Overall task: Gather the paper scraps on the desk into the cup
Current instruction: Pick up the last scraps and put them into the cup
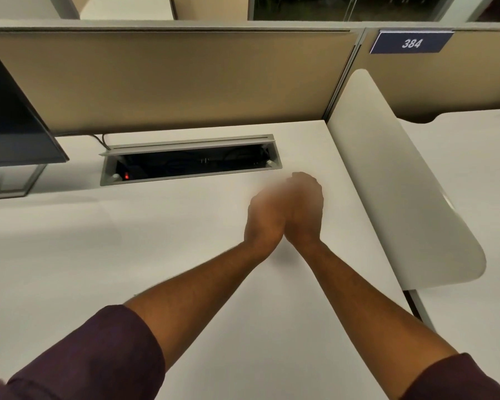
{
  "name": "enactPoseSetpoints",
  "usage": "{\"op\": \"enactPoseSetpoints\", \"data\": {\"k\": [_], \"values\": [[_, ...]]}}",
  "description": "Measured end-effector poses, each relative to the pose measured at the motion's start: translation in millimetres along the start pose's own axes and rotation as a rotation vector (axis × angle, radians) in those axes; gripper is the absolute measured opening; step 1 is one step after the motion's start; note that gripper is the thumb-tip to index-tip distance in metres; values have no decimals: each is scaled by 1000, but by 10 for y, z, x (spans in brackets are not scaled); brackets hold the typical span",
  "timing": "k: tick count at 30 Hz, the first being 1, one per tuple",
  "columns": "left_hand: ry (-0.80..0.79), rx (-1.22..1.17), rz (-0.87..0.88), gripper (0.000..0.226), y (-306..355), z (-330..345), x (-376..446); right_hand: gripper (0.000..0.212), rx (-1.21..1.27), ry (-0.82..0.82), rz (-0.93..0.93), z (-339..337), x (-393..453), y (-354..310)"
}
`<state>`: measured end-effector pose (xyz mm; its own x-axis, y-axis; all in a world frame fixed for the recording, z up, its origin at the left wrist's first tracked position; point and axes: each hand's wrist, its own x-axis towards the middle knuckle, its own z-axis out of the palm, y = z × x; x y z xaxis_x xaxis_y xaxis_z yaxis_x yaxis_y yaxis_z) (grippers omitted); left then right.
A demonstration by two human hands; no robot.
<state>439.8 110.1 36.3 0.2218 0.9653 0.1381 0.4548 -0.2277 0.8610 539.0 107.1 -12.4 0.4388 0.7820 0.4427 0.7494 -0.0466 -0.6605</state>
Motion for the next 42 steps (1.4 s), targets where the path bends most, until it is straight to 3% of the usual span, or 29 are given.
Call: {"op": "enactPoseSetpoints", "data": {"k": [3,6,11,13,21,25,29,34,37,42], "values": [[-6,-12,52,24,-9,-30,-29,63,-69,-168,-15,-49,-2,58],[-1,3,39,21,-23,-45,-8,77,-199,-313,-99,-133,10,106],[20,-5,-42,28,-14,-101,61,73,-466,-494,-218,-244,61,99],[34,0,-32,27,-7,-116,63,69,-456,-536,-214,-281,86,78],[9,-103,-53,39,-59,-177,67,54,467,-499,233,-513,102,-101],[3,-90,-27,49,-113,-225,31,56,591,-468,333,-606,89,-102],[-88,-1,-14,50,-198,-239,-26,63,320,-524,150,-664,-68,40],[-453,31,-6,78,-298,-215,-38,73,-236,-564,-310,-639,-269,204],[-549,45,15,86,-301,-183,-14,75,-399,-606,-379,-623,-282,193],[-577,215,40,96,-334,-139,-10,78,-556,-642,-446,-670,-221,106]]}}
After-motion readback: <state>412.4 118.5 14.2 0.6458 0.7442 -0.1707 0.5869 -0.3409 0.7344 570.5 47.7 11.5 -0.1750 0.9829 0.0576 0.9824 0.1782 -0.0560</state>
